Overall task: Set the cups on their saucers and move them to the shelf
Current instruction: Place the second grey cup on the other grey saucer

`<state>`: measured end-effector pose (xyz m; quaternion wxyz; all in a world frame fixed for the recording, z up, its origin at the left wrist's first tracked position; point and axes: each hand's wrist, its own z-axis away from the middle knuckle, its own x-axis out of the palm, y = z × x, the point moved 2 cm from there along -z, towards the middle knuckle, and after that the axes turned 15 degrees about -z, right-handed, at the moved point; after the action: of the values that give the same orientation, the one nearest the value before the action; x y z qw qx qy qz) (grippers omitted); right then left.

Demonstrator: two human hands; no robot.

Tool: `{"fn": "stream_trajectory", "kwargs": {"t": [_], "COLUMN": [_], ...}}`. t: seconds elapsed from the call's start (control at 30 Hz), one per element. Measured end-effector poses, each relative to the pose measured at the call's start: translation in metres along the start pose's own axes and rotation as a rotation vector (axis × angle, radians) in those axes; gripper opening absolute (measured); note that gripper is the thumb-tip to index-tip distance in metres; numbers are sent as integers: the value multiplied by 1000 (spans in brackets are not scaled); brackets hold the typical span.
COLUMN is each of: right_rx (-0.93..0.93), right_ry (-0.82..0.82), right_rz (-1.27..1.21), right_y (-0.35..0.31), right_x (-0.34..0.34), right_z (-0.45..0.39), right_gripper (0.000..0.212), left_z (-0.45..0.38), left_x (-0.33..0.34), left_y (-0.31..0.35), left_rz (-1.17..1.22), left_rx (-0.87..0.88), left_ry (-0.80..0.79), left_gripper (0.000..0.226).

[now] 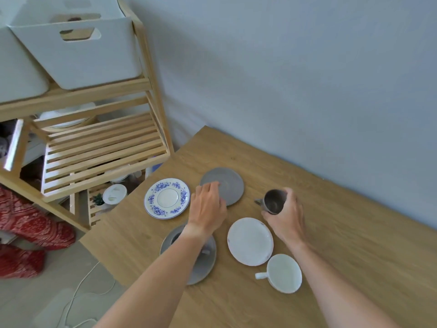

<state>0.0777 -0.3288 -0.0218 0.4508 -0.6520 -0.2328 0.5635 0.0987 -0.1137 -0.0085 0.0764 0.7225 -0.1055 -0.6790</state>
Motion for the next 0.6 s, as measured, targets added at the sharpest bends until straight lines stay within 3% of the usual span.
{"fn": "stream_trajectory", "kwargs": {"t": [0.17,0.3,0.6], "right_rx": [-83,-101,-131], "right_ry": [-153,-241,-306], "right_rz": [-31,-10,61], "right_y": [-36,-48,-53], "right_x": [61,95,125], "right_z": [-41,-61,-71], "right_gripper": [70,75,80], "left_z": [-54,-81,-88], "left_x": [4,24,45], "left_y": [-34,-57,-68], "left_rz": [-222,-302,-309], "left_rx": [70,87,87], "left_ry": [-225,-380,-465], "left_gripper": [66,77,64]}}
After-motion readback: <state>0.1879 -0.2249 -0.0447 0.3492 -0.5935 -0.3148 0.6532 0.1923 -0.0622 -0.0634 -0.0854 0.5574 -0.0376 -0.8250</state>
